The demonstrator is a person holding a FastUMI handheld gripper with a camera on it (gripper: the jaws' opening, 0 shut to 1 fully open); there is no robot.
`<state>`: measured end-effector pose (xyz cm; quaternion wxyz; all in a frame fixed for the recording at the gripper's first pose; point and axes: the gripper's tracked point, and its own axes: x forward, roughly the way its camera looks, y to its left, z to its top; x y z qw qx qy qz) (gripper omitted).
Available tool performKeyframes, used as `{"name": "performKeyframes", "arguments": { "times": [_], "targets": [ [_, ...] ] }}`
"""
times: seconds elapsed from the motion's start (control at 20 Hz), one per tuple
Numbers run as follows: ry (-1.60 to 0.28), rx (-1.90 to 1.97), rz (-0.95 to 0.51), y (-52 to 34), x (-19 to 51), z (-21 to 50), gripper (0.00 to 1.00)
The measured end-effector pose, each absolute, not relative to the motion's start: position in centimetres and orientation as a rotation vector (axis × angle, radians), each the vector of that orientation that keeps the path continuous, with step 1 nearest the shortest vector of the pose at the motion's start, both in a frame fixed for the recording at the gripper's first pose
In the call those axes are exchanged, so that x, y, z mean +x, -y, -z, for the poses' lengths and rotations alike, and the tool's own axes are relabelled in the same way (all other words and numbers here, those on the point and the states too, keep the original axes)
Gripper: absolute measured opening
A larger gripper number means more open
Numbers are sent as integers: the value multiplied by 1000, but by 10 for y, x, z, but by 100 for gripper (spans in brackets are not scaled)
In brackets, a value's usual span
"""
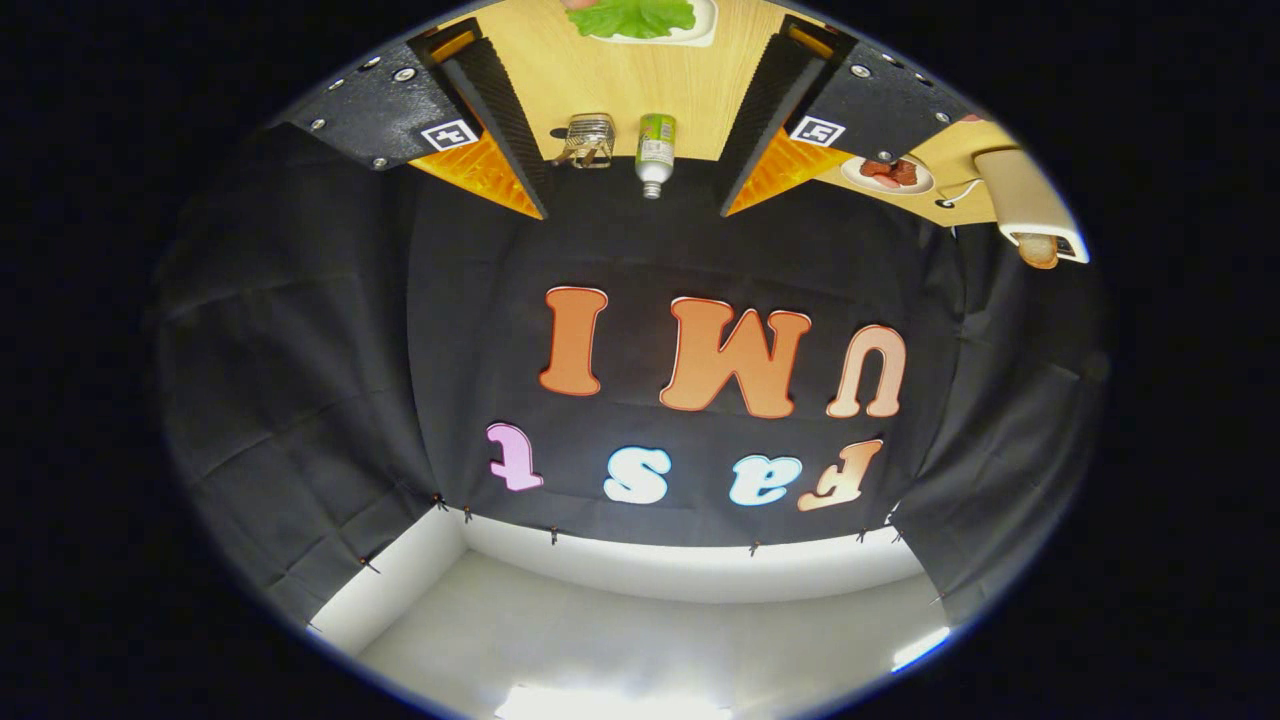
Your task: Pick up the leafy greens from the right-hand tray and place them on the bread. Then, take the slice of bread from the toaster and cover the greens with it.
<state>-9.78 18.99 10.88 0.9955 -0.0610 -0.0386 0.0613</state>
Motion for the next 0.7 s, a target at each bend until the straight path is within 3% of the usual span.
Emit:
{"name": "performKeyframes", "arguments": {
  "times": [0.7],
  "targets": [
    [-58, -128, -187, -217, -98, -69, 97]
  ]
}}
